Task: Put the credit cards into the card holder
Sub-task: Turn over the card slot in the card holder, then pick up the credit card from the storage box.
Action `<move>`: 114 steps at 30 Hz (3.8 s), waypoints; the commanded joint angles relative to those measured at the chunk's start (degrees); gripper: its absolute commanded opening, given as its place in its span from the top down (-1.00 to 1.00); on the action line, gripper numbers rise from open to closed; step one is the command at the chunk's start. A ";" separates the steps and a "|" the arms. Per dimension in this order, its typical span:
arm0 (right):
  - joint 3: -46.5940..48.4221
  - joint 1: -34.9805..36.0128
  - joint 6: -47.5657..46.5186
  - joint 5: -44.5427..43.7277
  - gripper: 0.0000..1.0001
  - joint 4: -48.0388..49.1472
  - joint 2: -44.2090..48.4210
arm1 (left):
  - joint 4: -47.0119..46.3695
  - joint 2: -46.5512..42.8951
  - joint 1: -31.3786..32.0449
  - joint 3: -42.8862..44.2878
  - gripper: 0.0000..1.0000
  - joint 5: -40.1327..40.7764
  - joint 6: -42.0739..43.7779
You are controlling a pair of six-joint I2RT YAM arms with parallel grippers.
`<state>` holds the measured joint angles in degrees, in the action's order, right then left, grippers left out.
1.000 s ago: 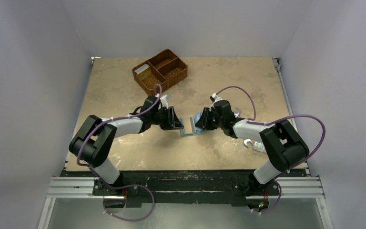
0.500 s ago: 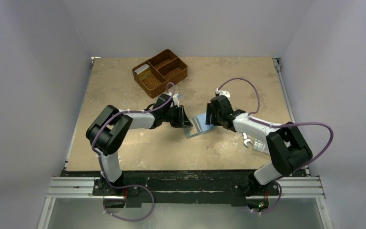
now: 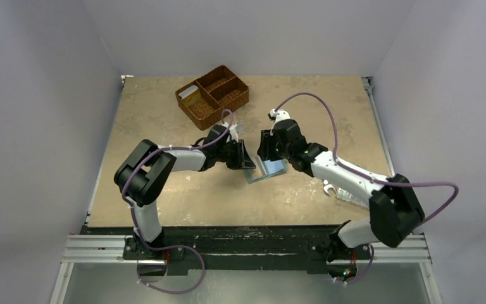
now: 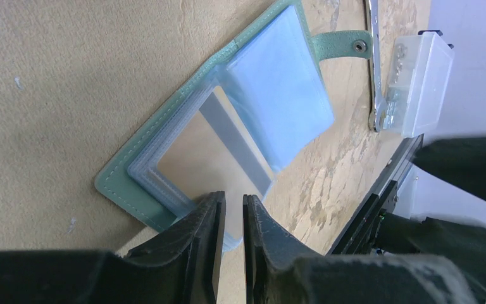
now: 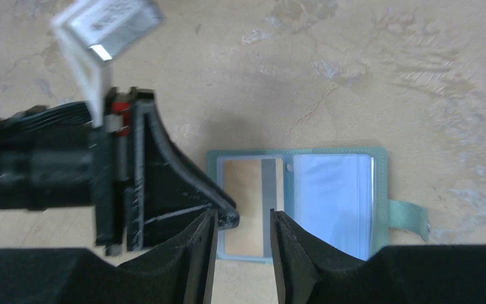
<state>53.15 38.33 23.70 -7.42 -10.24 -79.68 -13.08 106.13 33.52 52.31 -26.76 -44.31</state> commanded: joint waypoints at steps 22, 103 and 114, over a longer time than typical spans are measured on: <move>-7.94 -12.63 -1.50 7.64 0.06 3.92 3.14 | 16.50 2.48 -0.12 8.52 0.51 -1.76 10.13; -21.40 -13.37 7.32 42.74 0.07 37.39 -5.62 | 41.44 36.06 -16.38 72.89 -0.24 65.20 70.39; -21.32 -13.37 7.23 42.91 0.07 37.31 -5.84 | 38.49 36.48 -16.38 72.46 -0.13 68.85 71.67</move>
<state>30.70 24.73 31.90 35.46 25.32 -85.12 28.73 142.12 16.97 122.74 39.13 25.67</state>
